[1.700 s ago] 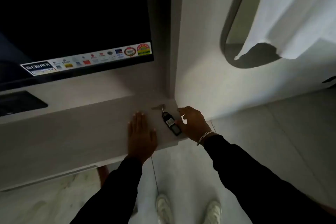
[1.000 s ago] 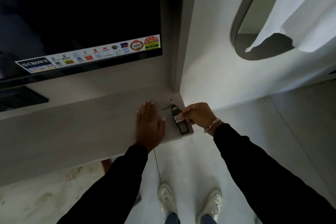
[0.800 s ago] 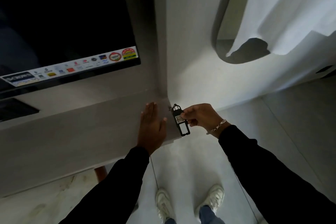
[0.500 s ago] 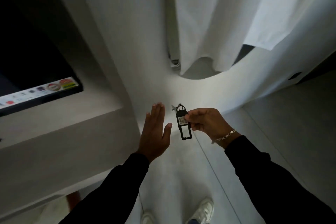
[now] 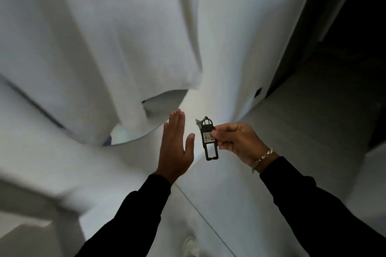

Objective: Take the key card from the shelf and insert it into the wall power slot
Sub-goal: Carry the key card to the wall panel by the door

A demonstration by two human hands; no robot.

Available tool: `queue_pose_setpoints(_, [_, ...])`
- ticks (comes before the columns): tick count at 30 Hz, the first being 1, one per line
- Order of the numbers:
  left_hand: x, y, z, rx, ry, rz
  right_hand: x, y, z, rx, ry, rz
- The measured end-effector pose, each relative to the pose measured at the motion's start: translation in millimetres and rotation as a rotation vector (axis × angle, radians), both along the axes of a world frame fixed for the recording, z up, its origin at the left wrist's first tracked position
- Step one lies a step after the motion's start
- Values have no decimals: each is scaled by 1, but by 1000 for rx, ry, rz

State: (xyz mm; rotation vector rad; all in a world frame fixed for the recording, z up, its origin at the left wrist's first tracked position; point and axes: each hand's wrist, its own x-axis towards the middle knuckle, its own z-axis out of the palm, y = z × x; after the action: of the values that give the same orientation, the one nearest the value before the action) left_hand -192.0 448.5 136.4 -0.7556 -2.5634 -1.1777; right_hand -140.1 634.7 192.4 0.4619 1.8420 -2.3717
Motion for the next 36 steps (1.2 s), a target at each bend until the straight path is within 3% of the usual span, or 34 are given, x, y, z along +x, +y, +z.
queue_pose_setpoints(14, [-127,211,11,1,75,-349,-68,172,20,26,-1,-319])
queue_pose_setpoints(24, [-153,371,6,-11,50,-517,-84,311,18,39,25,-498])
queue_pose_setpoints(36, [-168,558,20,15,47,-453,-94,505,36,83,54,-485])
